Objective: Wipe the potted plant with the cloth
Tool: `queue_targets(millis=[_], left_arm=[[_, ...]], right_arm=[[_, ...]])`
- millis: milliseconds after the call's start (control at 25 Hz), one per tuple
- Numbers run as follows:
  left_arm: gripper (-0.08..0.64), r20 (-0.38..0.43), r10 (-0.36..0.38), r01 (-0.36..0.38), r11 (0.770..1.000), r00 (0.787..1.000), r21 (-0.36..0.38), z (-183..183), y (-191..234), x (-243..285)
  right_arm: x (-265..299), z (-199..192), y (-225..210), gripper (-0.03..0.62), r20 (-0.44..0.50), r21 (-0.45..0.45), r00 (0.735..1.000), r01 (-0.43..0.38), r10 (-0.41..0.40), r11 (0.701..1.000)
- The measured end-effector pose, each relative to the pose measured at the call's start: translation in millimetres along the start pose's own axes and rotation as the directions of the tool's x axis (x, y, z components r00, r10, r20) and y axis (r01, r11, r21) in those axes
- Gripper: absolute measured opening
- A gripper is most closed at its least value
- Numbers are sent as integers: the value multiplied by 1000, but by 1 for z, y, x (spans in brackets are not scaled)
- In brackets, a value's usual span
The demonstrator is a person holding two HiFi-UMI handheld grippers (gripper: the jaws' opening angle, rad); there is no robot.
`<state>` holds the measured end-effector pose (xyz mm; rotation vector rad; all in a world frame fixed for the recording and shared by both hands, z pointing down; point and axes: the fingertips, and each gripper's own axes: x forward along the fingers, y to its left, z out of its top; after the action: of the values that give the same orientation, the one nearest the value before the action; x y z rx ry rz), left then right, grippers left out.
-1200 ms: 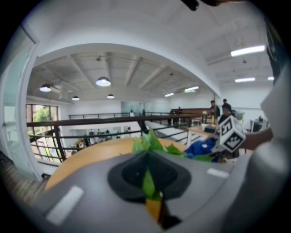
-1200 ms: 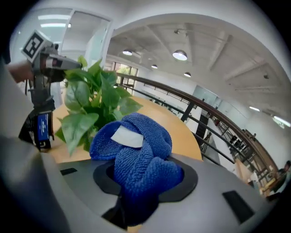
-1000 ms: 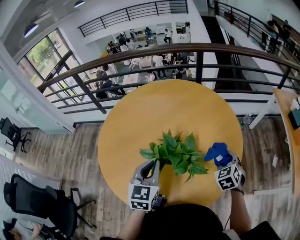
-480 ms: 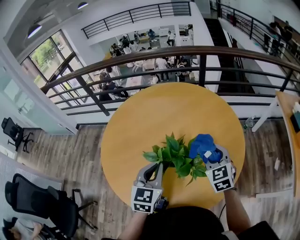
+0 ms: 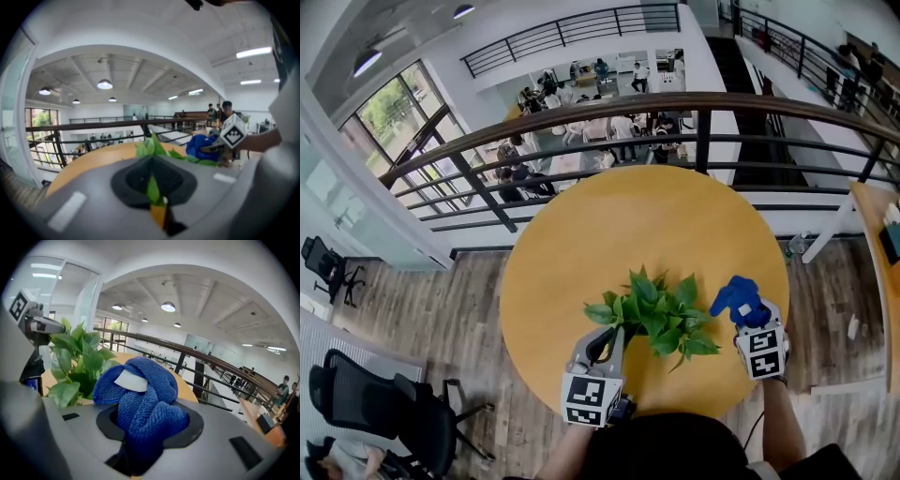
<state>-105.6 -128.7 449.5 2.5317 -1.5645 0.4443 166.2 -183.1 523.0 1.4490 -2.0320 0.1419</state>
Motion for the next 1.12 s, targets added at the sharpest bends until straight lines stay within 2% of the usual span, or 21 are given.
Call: queue_targets(millis=[80, 200, 280, 400, 520, 640, 720, 840, 920, 1000, 1040, 1120], left_arm=[[3, -3, -3, 3, 1000, 1000, 1, 0, 0, 1], [3, -7, -3, 3, 1000, 1000, 3, -1, 2, 0], [3, -9, 3, -3, 1000, 1000, 1, -1, 3, -1], [2, -10, 5, -5, 1000, 1000, -1, -1, 3, -1], [2, -11, -4, 4, 1000, 1000, 0, -1, 3, 0], [2, -11, -4, 4, 1000, 1000, 1, -1, 4, 1], [2, -11, -4, 4, 1000, 1000, 0, -2, 5, 1], [2, -10, -3, 3, 1000, 1000, -1, -2, 5, 1], [2, -13, -2, 2, 1000, 1000, -5, -2, 4, 1], [2, -14, -2, 2, 1000, 1000, -7, -2, 3, -1], [2, -13, -1, 1, 1000, 1000, -7, -2, 4, -2], [2, -12, 1, -1, 1000, 1000, -9, -2, 4, -2]], right_arm=[[-18, 31, 6, 161, 103, 7, 994, -26, 25, 1000], [-50, 75, 38, 161, 238, -8, 963, -131, 129, 991], [-62, 82, 68, 161, 246, -76, 943, -210, 223, 975], [-63, 51, 98, 161, 148, -195, 948, -253, 283, 948], [-59, 10, 93, 161, 53, -203, 966, -237, 253, 950], [-56, -18, 69, 161, -24, -235, 985, -174, 173, 956], [-55, -26, 56, 161, -49, -285, 992, -122, 112, 951], [-57, -16, 41, 161, -30, -335, 999, -52, 44, 941], [-59, -3, 37, 161, 9, -272, 998, -54, 59, 961], [-66, 15, 38, 161, 93, -81, 986, -132, 139, 988], [-72, 27, 39, 161, 153, 7, 973, -176, 173, 984], [-87, 52, 40, 161, 273, 91, 939, -240, 207, 967]])
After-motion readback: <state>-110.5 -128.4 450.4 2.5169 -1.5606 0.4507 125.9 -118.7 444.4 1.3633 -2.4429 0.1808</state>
